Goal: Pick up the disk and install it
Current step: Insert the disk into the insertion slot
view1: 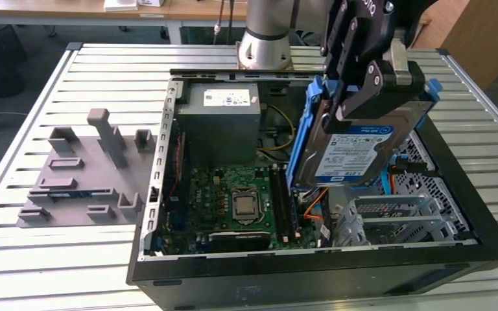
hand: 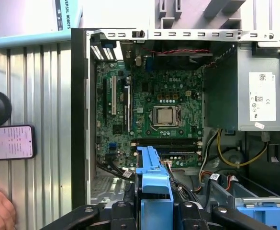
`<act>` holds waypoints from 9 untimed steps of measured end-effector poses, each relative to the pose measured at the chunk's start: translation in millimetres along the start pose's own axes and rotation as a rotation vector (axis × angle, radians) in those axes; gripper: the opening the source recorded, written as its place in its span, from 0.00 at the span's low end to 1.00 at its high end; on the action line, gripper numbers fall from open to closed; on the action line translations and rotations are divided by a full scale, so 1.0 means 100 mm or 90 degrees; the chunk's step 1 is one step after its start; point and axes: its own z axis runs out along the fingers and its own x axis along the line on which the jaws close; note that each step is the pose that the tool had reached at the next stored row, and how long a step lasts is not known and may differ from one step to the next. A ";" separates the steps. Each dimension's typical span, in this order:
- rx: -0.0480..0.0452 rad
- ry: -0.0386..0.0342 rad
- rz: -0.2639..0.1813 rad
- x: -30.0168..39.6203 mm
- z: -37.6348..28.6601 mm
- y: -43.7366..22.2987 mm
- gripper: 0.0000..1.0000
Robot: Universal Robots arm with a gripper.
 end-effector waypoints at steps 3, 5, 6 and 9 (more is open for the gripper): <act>0.0000 0.0002 0.000 0.002 0.003 -0.018 0.36; 0.0000 0.0001 0.000 0.003 0.006 -0.036 0.36; 0.0000 0.0001 0.000 0.003 0.007 -0.048 0.36; 0.0000 0.0000 0.000 0.002 0.011 -0.092 0.36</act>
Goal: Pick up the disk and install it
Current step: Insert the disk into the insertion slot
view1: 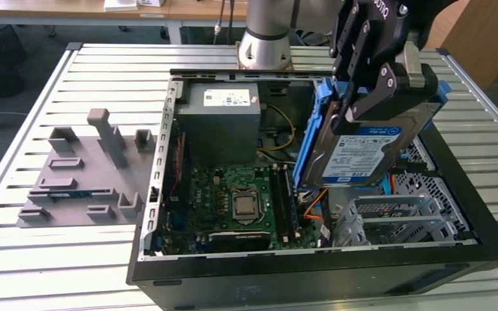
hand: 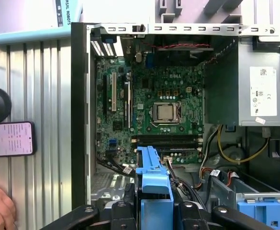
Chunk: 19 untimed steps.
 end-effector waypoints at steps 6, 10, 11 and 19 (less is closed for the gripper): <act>0.0000 0.0004 0.000 0.005 0.012 -0.039 0.36; 0.0000 0.0013 0.000 0.038 0.018 -0.040 0.36; 0.0000 0.0017 0.000 0.043 0.018 -0.040 0.36; 0.0000 0.0018 0.000 0.065 0.017 -0.042 0.36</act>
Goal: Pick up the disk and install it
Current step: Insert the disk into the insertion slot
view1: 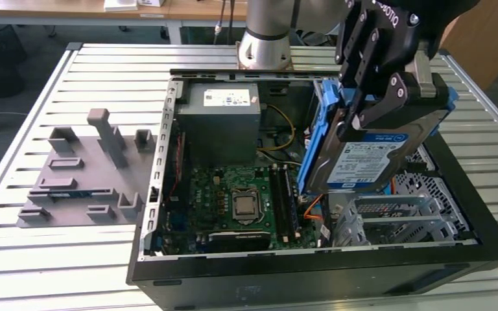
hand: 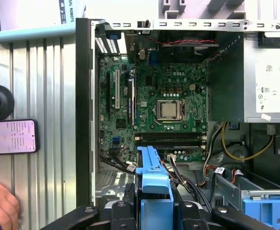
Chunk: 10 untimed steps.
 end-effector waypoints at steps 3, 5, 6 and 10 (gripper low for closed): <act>0.0000 0.0000 0.000 0.016 0.000 0.000 0.36; 0.0000 0.0000 0.000 0.018 0.000 0.000 0.36; 0.0000 -0.0001 0.000 0.019 0.000 0.000 0.36; 0.0000 0.0000 0.000 0.023 0.000 0.000 0.36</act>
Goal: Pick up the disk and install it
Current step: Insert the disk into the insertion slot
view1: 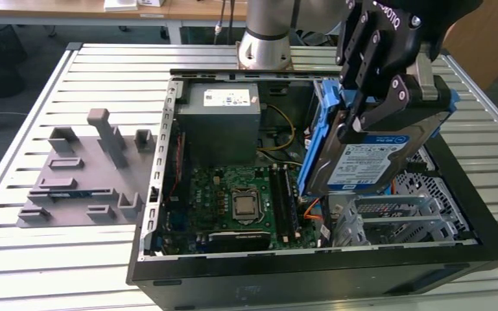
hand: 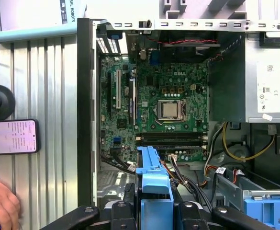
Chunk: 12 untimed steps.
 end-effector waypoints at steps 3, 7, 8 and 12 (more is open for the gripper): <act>0.0000 0.0002 0.000 0.025 0.003 -0.003 0.36; 0.0001 0.0001 0.000 0.049 0.019 -0.046 0.36; 0.0000 0.0002 0.000 0.051 0.022 -0.070 0.36; -0.0002 0.0003 0.000 0.050 0.031 -0.193 0.36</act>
